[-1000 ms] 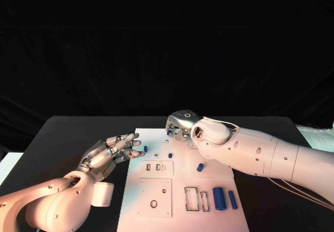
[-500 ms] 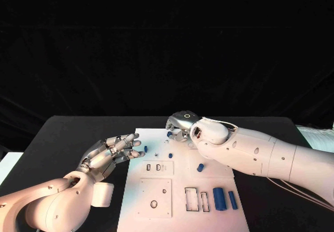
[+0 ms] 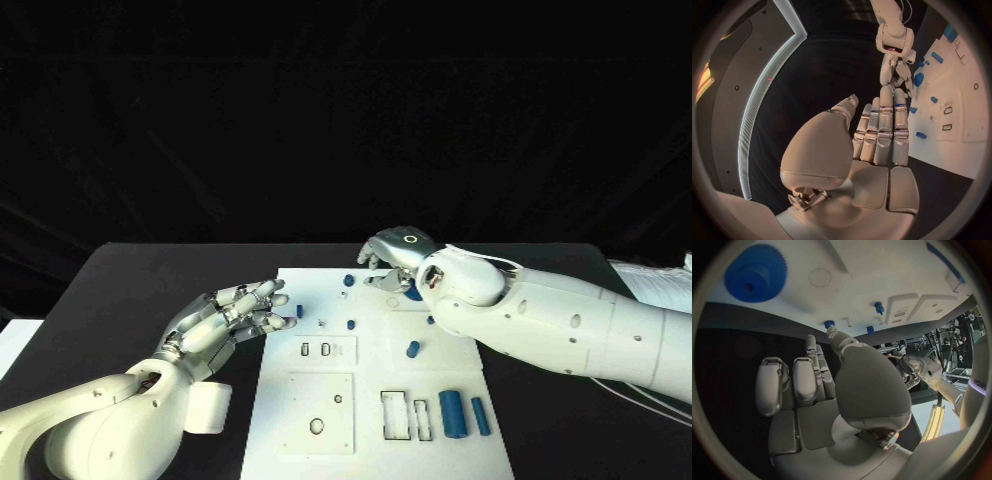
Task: Assemble the parts on the task board
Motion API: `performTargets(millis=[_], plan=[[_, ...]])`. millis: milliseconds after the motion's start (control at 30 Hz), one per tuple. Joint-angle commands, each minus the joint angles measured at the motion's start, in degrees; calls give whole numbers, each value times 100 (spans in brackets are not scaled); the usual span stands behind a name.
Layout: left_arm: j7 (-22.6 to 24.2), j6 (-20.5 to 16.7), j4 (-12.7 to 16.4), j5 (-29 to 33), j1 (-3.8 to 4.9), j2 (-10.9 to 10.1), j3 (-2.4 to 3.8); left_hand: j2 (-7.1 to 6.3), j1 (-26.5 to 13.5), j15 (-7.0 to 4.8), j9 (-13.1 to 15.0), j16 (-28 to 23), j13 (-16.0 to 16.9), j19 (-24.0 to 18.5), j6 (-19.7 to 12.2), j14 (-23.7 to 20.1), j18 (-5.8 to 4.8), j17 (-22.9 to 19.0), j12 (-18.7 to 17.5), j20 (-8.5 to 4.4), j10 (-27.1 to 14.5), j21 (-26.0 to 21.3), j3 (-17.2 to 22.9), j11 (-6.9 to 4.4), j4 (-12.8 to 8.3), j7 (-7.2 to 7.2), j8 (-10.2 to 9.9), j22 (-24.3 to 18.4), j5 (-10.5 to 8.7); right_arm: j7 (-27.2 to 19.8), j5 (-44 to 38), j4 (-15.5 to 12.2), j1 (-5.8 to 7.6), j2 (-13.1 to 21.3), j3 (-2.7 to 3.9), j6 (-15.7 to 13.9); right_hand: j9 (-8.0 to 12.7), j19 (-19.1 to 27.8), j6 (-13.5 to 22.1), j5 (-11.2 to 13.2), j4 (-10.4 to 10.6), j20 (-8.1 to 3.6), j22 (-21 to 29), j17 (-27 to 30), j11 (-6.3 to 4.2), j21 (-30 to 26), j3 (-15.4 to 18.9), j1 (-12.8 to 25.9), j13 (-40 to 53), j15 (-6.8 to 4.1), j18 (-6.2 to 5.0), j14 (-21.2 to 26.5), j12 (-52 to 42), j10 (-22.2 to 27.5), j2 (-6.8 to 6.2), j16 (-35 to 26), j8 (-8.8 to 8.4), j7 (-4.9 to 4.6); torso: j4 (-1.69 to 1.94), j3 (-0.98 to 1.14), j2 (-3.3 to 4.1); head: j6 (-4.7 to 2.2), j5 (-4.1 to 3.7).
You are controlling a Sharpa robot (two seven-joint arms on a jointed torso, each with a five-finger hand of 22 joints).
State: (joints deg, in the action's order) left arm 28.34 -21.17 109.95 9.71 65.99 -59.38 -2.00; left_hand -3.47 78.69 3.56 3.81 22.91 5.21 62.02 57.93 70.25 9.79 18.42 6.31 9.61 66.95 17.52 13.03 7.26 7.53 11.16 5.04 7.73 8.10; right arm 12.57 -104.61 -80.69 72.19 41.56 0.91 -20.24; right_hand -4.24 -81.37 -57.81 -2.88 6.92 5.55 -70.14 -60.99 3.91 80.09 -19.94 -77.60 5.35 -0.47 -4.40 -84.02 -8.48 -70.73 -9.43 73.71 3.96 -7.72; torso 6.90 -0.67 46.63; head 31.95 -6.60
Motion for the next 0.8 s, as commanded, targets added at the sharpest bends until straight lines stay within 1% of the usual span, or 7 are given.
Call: performTargets(millis=[33, 167, 300, 367, 467, 567, 800], plan=[[12, 76, 25, 5, 9, -19, 4, -23, -42, -4, -5, 18, -10, -39, -12, -26, 54, 4, -15, 15, -44, 6, 29, 5, -8, 20, -20, 1, -29, 269, 347, -325, 24, 366, 19, -208, -9, -135, -96, -16, 116, -56, -298, -198, -90, 164, 23, 52, 109, -80, 108, -233, -158, -437, -5, 133, 32, 7, -37, -9, 7, -37, -19], [11, 86, 15, 5, 14, -28, 4, -25, -44, -1, -5, 19, -11, -43, -17, -36, 53, 9, -19, 18, -51, 5, 32, 8, -10, 23, -23, 0, -30, 373, 958, -627, 62, 799, 50, -2, -5, -261, -173, -277, 339, -190, -585, -508, -240, 325, 291, 303, 624, -219, 161, -279, -854, -1399, -151, 342, 24, 94, -78, -9, 0, -49, -81], [10, 95, -11, 6, 18, -25, 4, -25, -44, -1, -5, 20, -11, -44, -18, -37, 53, 10, -19, 18, -51, 5, 33, 8, -10, 24, -24, 0, -30, 549, 1491, -731, 84, 1086, 74, 449, 16, -452, -6, -497, 567, -244, -1050, -1436, -258, 570, 882, 335, 4167, -244, 252, -392, -4192, -1473, -167, 909, 5, 113, -95, -5, -1, -50, -83], [8, 100, -26, 6, 19, -24, 4, -23, -44, 0, -5, 20, -11, -44, -17, -38, 54, 11, -19, 18, -51, 5, 34, 8, -11, 24, -24, 0, -30, 623, 1670, -695, 89, 1166, 81, 663, 14, -489, 115, -663, 922, -163, -1181, -1786, -192, 638, 1482, 167, 5445, -169, 276, -407, -5235, -1141, -24, 1113, 12, 57, -90, -5, 5, -48, -94], [6, 105, -43, 6, 20, -25, 4, -23, -44, 0, -4, 21, -11, -44, -17, -38, 54, 11, -19, 18, -51, 5, 35, 8, -11, 24, -23, 0, -29, 668, 1787, -615, 89, 1195, 85, 799, 5, -523, 119, -663, 967, -146, -1268, -1940, -165, 680, 1643, 55, 5872, -148, 289, -429, -5542, -1093, -49, 1193, 33, 28, -86, 1, 7, -30, -104], [6, 109, -56, 6, 20, -24, 4, -23, -44, 0, -4, 21, -11, -44, -17, -38, 54, 11, -19, 18, -51, 5, 35, 8, -11, 24, -23, 0, -29, 692, 1850, -533, 86, 1178, 87, 867, 4, -541, 127, -684, 969, -133, -1314, -2019, -153, 701, 1697, 44, 6168, -135, 297, -441, -5781, -1124, -31, 1233, 40, 19, -75, -11, 6, -28, -112], [3, 119, -80, 6, 20, -14, 4, -23, -44, 0, -4, 21, -11, -44, -17, -38, 54, 11, -19, 18, -51, 5, 35, 8, -11, 24, -23, 0, -29, 711, 1899, -397, 81, 1058, 88, 976, -2, -567, 125, -774, 959, -109, -1382, -2113, -130, 733, 1748, 25, 7149, -113, 309, -454, -6723, -1399, 12, 1284, 66, 2, -67, -12, 7, -22, -113]])
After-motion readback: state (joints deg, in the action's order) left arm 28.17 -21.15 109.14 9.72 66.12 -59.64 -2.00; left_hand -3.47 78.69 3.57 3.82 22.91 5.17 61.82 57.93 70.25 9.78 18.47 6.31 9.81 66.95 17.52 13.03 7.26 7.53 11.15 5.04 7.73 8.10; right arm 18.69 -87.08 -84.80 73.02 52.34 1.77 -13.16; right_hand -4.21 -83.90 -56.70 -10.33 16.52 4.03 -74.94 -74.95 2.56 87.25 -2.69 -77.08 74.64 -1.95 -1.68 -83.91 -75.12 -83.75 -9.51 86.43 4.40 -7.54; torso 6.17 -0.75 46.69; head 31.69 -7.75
